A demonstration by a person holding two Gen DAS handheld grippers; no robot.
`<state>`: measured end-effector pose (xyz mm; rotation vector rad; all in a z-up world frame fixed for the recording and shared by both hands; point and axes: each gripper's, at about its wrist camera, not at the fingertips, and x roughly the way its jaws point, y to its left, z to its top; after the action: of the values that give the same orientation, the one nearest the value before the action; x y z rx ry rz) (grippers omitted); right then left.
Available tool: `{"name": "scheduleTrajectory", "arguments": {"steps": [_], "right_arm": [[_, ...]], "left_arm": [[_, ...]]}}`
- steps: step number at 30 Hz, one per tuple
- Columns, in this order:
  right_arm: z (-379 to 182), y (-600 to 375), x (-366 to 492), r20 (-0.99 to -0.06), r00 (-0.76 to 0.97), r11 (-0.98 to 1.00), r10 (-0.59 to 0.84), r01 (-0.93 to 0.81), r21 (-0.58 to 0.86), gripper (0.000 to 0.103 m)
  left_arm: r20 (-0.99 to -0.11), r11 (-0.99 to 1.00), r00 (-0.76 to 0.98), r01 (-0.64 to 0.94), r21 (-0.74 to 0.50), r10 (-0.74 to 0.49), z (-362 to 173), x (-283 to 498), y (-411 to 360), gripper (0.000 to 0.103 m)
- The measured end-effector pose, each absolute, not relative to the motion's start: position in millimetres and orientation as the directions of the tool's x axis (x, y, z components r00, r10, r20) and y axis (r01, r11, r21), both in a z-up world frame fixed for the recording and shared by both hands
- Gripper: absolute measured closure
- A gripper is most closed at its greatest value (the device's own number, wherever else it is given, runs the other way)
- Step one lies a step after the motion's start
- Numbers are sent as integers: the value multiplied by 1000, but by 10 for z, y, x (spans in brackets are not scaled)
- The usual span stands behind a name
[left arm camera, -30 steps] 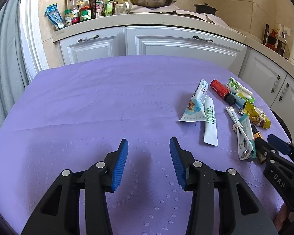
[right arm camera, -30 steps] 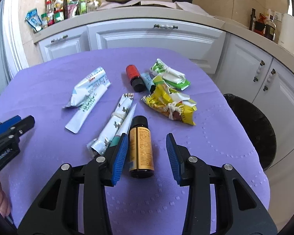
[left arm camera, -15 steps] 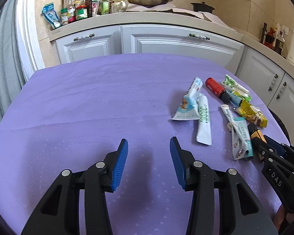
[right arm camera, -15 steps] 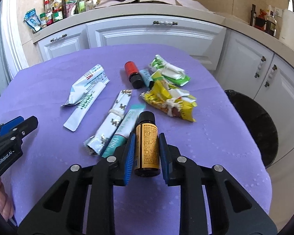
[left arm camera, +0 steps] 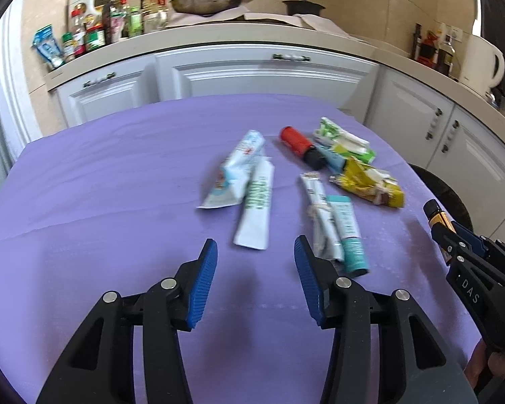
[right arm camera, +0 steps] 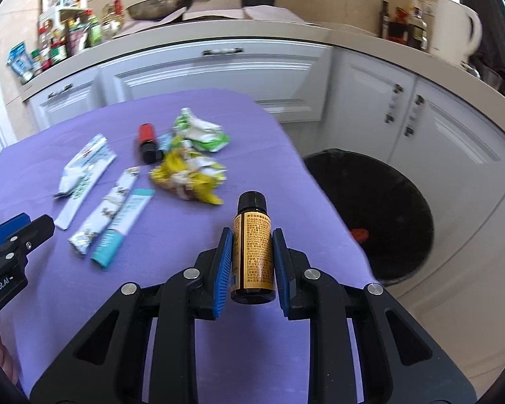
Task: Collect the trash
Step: 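Carry the amber bottle toward the bin while the left gripper grasps a rolled white tube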
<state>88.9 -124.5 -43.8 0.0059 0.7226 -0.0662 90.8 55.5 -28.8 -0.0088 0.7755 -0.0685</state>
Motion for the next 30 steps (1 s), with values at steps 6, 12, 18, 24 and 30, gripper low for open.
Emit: {"name": "scheduleTrajectory", "arguments": {"steps": [6,12,18,24,30], "right_arm": [[-446,-1467,870,-653,754,995,-73,101,5,80],[-468,-1579,872,-652,756,994,-60,106,32,80],[-468,-1618,867,-647,761,993,-52,106,46,80],[-482,-1628,880,-651,757,993,-47,106,51,80],[-502,-1595,892,-656,753,994,-42,96,47,80]], "left_arm": [[-709,995,698,88,-48,-96,-317,929,336,55],[-719,993,686,98,-59,-111,-357,966,192,55],[-696,991,705,108,-79,-132,-265,945,128,50],[-727,996,681,80,-48,-90,-403,1035,112,51],[-731,995,675,97,-39,-94,-451,1055,105,55]]}}
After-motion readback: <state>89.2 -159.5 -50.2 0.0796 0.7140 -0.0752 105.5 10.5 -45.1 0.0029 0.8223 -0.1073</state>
